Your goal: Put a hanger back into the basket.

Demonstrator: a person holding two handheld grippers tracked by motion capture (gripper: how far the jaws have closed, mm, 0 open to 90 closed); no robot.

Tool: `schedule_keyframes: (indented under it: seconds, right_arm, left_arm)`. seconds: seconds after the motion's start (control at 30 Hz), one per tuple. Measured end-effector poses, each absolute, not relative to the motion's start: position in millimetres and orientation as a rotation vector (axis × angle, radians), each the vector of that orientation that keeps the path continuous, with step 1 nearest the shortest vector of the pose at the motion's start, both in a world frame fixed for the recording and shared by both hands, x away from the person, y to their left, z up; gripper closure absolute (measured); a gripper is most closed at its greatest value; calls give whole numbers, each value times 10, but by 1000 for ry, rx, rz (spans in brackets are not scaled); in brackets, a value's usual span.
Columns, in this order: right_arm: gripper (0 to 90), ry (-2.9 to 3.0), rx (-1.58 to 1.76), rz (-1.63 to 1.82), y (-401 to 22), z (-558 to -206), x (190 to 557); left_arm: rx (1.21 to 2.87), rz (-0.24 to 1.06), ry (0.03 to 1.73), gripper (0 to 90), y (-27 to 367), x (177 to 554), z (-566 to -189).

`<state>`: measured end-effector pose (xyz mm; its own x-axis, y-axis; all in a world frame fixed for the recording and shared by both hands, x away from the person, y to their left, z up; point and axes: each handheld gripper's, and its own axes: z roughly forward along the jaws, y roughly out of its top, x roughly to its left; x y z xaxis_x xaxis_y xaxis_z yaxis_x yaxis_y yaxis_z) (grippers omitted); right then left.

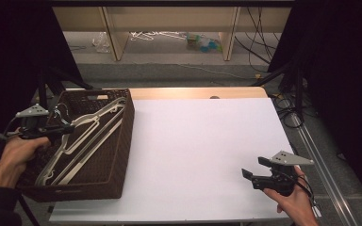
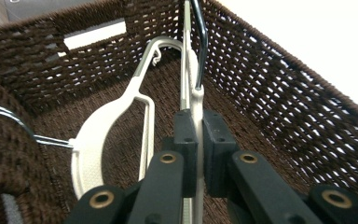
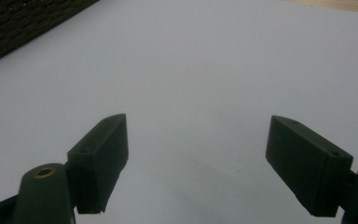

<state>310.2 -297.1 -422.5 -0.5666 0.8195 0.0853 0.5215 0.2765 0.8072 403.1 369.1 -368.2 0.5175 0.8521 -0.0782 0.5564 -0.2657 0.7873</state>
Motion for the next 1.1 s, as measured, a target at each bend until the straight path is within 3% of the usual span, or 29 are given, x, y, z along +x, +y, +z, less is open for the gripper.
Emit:
schedule_keyframes:
  seconds: [0.17, 0.43, 0.73, 1.0, 1.1]
  right_arm:
    - [222, 2209, 1210, 1189, -2976, -4235, 3104]
    - [221, 2223, 1222, 1184, -2981, -4237, 3108]
    - [221, 2224, 1222, 1182, -2980, -4243, 3109]
    - [221, 2216, 1210, 1185, -2963, -4253, 3112]
    - [220, 2215, 1210, 1182, -2969, -4251, 3113]
  left_arm:
    - [1966, 471, 1170, 851, 3656, 4106, -3780]
    - [2047, 619, 1260, 795, 3758, 4149, -3867]
    - [1984, 728, 1389, 642, 3834, 4095, -3866]
    - [1964, 737, 1311, 591, 3740, 4011, -3788]
    - [1879, 737, 1279, 550, 3599, 3965, -3744]
